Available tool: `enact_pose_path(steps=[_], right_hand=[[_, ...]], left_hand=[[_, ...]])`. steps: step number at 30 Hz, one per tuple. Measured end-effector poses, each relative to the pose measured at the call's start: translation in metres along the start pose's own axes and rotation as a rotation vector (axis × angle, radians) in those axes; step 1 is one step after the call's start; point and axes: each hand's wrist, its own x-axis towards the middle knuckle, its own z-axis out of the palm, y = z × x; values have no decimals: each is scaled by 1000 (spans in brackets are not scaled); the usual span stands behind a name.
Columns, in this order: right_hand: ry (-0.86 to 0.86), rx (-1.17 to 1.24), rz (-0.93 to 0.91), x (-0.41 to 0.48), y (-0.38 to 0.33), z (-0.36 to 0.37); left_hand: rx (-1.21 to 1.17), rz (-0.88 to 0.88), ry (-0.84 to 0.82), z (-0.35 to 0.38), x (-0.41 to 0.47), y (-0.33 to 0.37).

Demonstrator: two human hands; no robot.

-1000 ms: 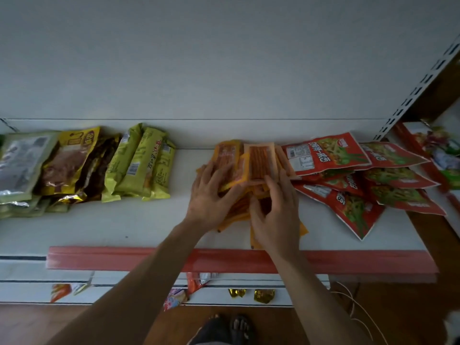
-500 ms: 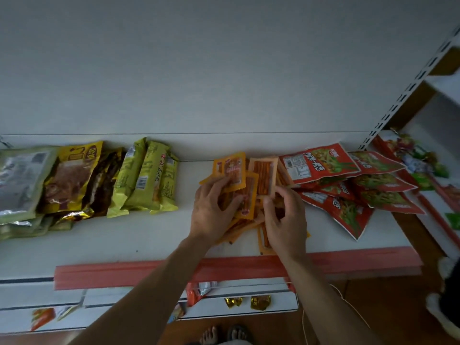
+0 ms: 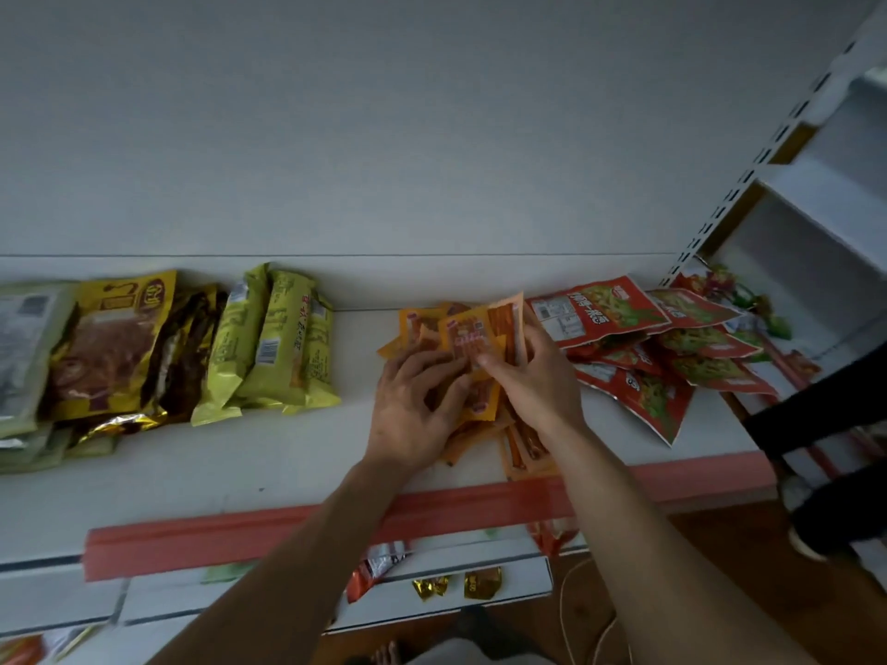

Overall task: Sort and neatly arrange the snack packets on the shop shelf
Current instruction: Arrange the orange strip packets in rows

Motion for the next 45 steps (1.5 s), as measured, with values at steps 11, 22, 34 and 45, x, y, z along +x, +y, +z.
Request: enact_pose_path(steps=[11,22,34,45], right_hand=[[-52,-8,-76,13,3,3],[-149,440,-55,22,0,-16],[2,751,127,25,3,-33],[-78,346,-201,9,-23,3]], left_hand=[[175,-266,-184,12,10,13],[-466,-462,72,-12,22,38],[-956,-606,248,-26,48,57],[-994,-565,81,-15,36,70]])
